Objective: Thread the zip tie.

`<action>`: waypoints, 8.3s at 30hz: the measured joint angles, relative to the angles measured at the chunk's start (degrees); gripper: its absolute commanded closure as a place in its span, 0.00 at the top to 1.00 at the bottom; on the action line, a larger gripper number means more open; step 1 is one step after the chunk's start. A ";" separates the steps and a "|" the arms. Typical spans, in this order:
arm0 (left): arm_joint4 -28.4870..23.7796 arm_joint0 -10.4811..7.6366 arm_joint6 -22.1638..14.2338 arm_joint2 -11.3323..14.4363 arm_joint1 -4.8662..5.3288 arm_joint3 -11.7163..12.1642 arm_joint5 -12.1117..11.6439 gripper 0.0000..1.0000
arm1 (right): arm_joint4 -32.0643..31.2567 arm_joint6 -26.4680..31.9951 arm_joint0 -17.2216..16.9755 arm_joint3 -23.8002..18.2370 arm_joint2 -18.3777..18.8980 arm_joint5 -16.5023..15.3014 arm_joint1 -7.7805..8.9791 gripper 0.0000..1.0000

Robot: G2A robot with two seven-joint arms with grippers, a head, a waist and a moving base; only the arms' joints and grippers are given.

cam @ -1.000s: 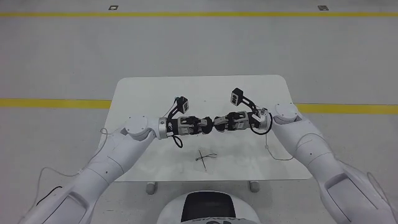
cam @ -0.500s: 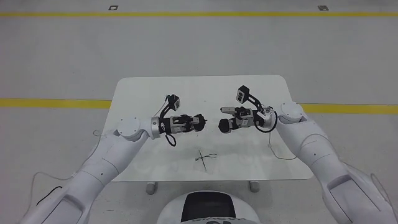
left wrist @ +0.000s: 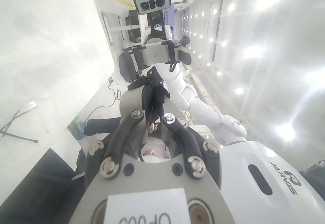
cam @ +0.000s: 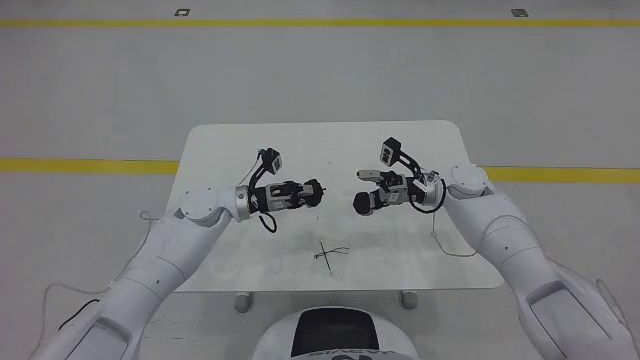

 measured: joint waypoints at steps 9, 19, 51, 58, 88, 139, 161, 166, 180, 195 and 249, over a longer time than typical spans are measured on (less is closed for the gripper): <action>0.00 0.00 0.00 0.00 0.00 0.00 0.00 0.00 | 0.00 0.00 0.00 0.00 0.00 0.00 0.00 1.00; 0.09 0.38 1.01 -0.01 -0.01 -0.51 0.22 0.00 | 0.00 0.00 0.00 0.00 0.00 0.00 0.00 1.00; 3.11 19.64 1.84 -18.53 2.40 -13.59 0.00 0.00 | -0.63 -0.59 -0.06 -0.53 -0.15 0.11 0.04 1.00; 3.11 19.64 1.84 -18.53 2.40 -13.59 0.00 0.00 | -14.78 -2.83 2.49 -5.12 -1.56 3.00 1.02 1.00; 3.11 19.64 1.84 -18.53 2.40 -13.59 0.00 0.00 | -50.42 -6.81 5.39 -18.11 -11.43 8.17 1.29 1.00; 3.11 19.64 1.84 -18.53 2.40 -13.59 0.00 0.00 | -74.78 -5.57 12.75 -19.95 -28.43 1.08 -5.86 1.00; -0.40 19.45 -6.84 -27.92 4.49 -6.82 0.00 0.00 | -75.41 -6.04 13.00 -19.33 -29.15 0.49 -6.45 1.00; -0.43 19.46 -7.10 -27.90 4.49 -6.84 0.00 0.00 | -79.86 -7.73 12.18 -20.65 -30.76 -1.35 -6.65 1.00; -0.42 19.46 -7.09 -27.90 4.49 -6.84 0.00 0.00 | -87.30 -13.00 13.57 -20.82 -38.51 -8.14 -7.83 1.00; -0.43 19.46 -7.09 -27.90 4.49 -6.84 0.00 0.00 | -91.01 -20.94 12.40 -23.75 -40.95 -8.15 -6.83 1.00; -0.43 19.46 -7.09 -27.90 4.49 -6.84 0.00 0.00 | -90.03 -17.06 9.59 -22.96 -40.92 -8.15 -8.78 0.29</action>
